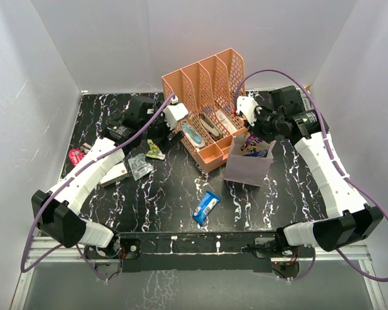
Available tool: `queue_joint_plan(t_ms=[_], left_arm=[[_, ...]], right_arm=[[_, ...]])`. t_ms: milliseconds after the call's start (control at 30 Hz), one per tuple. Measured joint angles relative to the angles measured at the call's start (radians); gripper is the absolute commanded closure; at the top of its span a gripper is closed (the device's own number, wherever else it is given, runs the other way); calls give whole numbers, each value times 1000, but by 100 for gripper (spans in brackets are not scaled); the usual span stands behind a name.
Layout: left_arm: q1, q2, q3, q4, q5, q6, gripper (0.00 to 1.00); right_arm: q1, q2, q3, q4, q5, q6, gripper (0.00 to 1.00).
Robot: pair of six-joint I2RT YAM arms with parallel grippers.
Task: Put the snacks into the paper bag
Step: Place the snack in the paper bag.
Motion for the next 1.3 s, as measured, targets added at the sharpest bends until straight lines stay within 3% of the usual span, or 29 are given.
queue_joint_plan(t_ms=[600,1167,1300], left_arm=[[0,0,-5,7,16,0,13],[0,0,-5,7,20,7,12],[0,0,-5,7,26,8,12]], right_arm=[[0,0,69,36,-41,45,92],[0,43,32,47,-57,40,91],[0,68,13,49,-56,40,84]])
